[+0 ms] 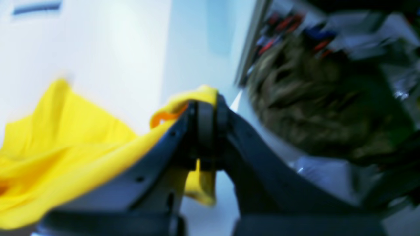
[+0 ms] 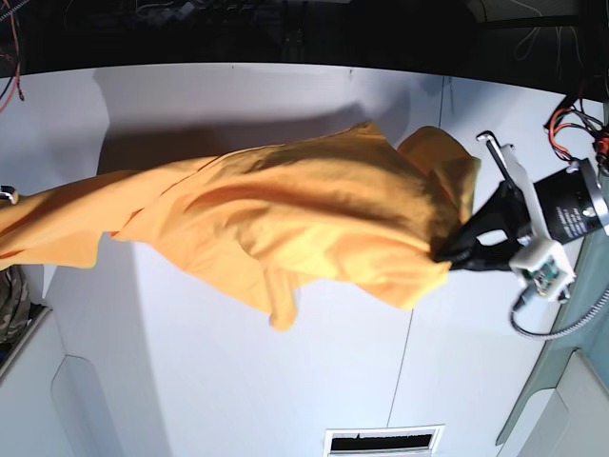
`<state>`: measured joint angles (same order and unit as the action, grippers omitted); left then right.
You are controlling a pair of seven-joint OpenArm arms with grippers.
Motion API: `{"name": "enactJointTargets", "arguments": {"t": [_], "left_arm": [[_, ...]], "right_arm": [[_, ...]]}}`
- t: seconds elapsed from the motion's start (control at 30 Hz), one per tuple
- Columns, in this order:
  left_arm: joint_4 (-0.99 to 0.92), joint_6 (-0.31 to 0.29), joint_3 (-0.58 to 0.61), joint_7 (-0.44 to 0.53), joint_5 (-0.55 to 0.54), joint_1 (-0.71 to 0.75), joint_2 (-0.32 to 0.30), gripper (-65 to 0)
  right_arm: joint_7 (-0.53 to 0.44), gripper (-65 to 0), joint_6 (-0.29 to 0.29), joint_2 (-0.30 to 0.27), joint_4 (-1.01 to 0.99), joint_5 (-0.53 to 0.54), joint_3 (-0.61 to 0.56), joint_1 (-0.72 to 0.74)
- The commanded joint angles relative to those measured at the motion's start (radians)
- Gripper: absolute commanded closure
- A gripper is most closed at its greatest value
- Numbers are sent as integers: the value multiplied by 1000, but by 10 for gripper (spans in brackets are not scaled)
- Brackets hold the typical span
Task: Layout the t-shirt on the table in an organized manner, then fold the t-shirt properly
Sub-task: 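Lay the stretched shirt flat on the table and release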
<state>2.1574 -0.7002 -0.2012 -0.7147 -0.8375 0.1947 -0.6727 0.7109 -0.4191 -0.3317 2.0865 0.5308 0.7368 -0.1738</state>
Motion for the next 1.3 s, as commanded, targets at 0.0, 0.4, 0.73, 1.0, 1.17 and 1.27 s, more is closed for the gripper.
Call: {"name": "enactJointTargets", "arguments": {"t": [0.0, 0.4, 0.73, 1.0, 1.17, 1.27], "left_arm": [[23, 2, -60, 37, -19, -11, -7, 0], [-653, 2, -5, 187, 153, -296, 74, 0], [-1183, 2, 87, 71, 17, -502, 125, -312], [-1054, 2, 79, -166, -233, -445, 80, -312], [-898, 2, 56, -166, -242, -331, 46, -312], [-845, 2, 26, -165, -240, -265, 47, -312]], "right_arm": [[-49, 0, -7, -18, 37, 54, 32, 26], [-216, 0, -14, -52, -612, -148, -448, 599], [-252, -428, 6, 19, -1204, -225, -684, 822], [-4, -428, -1, 19, -896, -82, -454, 615], [27, -428, -9, 18, -739, -40, -317, 428], [28, -428, -27, 18, -721, 10, -265, 328]]}}
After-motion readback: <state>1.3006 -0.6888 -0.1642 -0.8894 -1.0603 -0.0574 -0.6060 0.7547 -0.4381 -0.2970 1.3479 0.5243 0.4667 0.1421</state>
